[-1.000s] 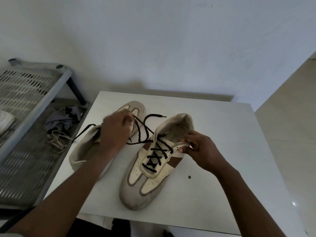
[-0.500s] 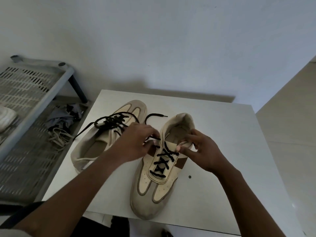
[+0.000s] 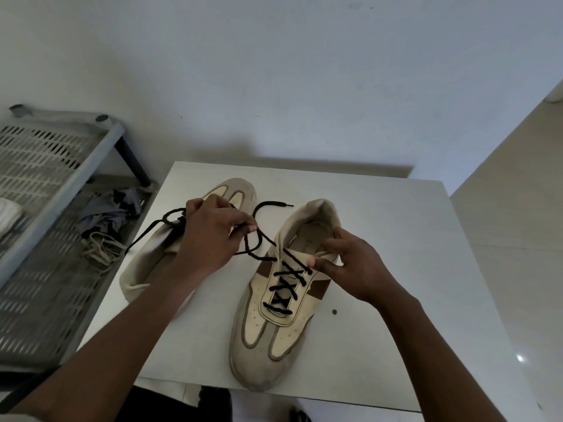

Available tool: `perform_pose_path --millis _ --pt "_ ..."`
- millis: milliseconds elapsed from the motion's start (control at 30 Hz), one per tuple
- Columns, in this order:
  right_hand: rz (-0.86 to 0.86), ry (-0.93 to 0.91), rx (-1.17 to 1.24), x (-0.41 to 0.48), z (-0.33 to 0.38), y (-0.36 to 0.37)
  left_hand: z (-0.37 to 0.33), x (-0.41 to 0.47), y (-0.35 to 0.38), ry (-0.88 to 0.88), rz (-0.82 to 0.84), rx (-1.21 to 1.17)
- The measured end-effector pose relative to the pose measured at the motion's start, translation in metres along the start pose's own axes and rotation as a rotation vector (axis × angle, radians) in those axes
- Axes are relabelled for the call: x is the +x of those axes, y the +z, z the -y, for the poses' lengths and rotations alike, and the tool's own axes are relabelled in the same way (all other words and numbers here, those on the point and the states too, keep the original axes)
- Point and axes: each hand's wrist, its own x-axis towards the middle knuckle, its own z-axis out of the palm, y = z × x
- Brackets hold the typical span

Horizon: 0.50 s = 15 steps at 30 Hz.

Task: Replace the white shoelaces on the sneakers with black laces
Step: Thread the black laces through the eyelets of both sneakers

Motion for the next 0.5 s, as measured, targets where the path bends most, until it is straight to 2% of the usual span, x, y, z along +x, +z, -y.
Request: perform_pose_path --millis 100,167,200,267,333,433,500 --pt "-0.03 -0.002 0.037 -0.001 0.0 0.0 -0.008 0.0 -0.001 0.074 -0.022 0.13" --pt "-0.047 0.003 0.059 -0.001 -0.001 0.0 -0.014 0.001 -0.007 0.138 -0.015 0.048" --pt "-0.052 0.002 0.068 -0.001 0.0 0.0 -0.015 -0.001 -0.008 0.188 0.036 -0.046" --pt "-0.056 0.008 0.095 -0.001 0.0 -0.002 -0.015 -0.005 -0.008 0.238 0.24 -0.154" --pt "-0.05 0.013 0.109 -0.001 0.002 -0.004 -0.013 -0.012 -0.002 0.202 0.401 -0.075" --pt "-0.051 0.013 0.098 0.001 0.001 -0.004 -0.011 -0.019 0.008 0.248 0.451 0.04" --pt "-0.055 0.025 0.086 0.001 -0.002 -0.002 -0.007 -0.014 0.001 0.199 0.484 -0.039"
